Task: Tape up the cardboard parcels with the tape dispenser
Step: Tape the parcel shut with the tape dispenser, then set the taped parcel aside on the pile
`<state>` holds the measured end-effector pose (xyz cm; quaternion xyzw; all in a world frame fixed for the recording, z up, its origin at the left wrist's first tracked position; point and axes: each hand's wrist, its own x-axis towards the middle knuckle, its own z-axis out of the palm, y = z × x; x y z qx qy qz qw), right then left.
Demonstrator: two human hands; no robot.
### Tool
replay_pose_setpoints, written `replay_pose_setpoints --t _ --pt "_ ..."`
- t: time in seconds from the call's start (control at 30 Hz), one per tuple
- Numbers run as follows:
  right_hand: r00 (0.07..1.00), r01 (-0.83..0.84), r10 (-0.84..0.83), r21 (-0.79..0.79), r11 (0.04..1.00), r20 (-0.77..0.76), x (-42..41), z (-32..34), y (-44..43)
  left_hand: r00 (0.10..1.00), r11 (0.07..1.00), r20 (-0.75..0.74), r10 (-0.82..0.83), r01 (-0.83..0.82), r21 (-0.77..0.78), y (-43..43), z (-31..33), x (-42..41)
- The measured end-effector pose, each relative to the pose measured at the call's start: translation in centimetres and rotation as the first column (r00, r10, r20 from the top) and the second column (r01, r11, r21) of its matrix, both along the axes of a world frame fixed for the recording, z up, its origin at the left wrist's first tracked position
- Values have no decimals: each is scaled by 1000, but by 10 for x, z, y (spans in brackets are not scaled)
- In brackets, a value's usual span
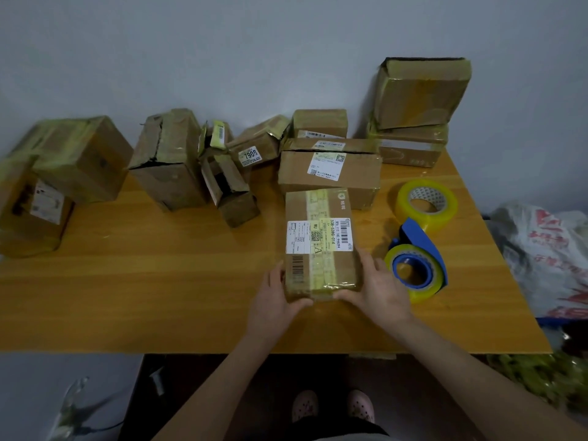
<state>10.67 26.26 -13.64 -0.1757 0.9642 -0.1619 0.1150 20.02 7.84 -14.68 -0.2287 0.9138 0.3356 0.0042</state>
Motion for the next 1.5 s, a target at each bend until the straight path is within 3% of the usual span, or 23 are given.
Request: replay_pose_setpoints --t 0.17,0.3,0.53,0.6,0.67,0.73,0.83,0.9,1.03,1.23,1.4,1.5 --pt "987 -148 156 160 976 -41 -3 0 -15 995 994 -1 -100 100 -49 4 6 -13" --pt "973 -229 229 108 967 14 -11 -5 -1 992 992 29 -122 123 -33 -7 2 -10" --pt "973 -226 225 34 973 47 -14 -9 0 984 995 161 -75 85 -58 -16 -6 -6" --pt "962 -231 230 -12 973 144 -20 -7 3 982 993 153 -114 109 38 -18 -3 -7" --pt "916 -207 253 -173 963 311 -29 0 12 980 980 147 -132 106 168 -23 7 -11" --pt "882 -87 238 -355 931 407 -32 10 18 991 955 136 -8 -32 295 -28 18 -19" --pt "870 191 55 -437 879 491 -35 17 11 941 750 165 296 -336 569 -22 34 -37" --pt "786 326 13 -432 841 618 -34 18 0 941 712 202 270 -336 616 -11 42 -44" --pt "708 405 59 -473 783 703 -32 23 -6 937 763 46 345 -309 569 -1 50 -43" --pt "753 416 221 -708 571 620 -36 50 -24 839 814 -241 488 -337 473 -18 89 -37" --pt "707 441 334 -757 483 624 -50 92 -77 794 820 -330 511 -335 464 -58 134 -41" --pt "703 391 392 -783 484 594 -56 116 -114 760 817 -364 538 -364 447 -91 152 -42"
